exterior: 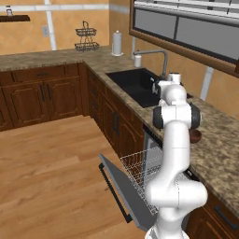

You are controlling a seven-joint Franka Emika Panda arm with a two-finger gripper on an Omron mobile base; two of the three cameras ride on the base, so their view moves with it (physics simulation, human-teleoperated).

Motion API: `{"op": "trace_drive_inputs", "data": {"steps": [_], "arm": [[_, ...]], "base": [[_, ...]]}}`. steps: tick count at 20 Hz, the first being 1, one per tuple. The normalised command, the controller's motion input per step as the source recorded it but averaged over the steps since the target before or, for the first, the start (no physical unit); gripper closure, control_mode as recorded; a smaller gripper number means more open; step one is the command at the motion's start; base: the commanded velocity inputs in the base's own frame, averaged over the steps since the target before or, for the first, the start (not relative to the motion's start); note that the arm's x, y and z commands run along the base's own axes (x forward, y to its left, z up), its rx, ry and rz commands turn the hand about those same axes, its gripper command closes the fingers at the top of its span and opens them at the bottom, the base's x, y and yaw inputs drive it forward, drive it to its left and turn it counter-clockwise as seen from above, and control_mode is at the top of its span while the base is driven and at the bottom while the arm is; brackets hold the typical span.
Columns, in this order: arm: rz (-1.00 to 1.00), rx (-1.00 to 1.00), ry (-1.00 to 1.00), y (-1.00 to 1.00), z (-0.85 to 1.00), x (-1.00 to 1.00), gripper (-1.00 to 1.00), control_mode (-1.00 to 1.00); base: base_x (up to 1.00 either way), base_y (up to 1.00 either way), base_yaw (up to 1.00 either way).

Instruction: Pick up the cup and bowl from the counter, place them in the dishwasher, and close the dishwasher door.

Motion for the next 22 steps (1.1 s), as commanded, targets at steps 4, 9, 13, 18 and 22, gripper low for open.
{"op": "trace_drive_inputs", "data": {"steps": [4,9,13,18,22], "arm": [[0.03,0.0,0.04,0.0,-0.38,0.0,-1.0,-1.0],[0.05,0.0,0.04,0.0,-0.32,0.0,1.0,-1.0],[0.02,0.0,0.01,0.0,-0.16,-0.14,1.0,-1.0],[0.01,0.0,0.0,0.01,-0.22,-0.38,1.0,-1.0],[0.04,0.03,-0.24,0.39,-0.15,-0.64,1.0,-1.0]], "base": [[0.0,0.0,0.0],[0.0,0.0,0.0],[0.0,0.0,0.0],[0.0,0.0,0.0],[0.0,0.0,0.0]]}}
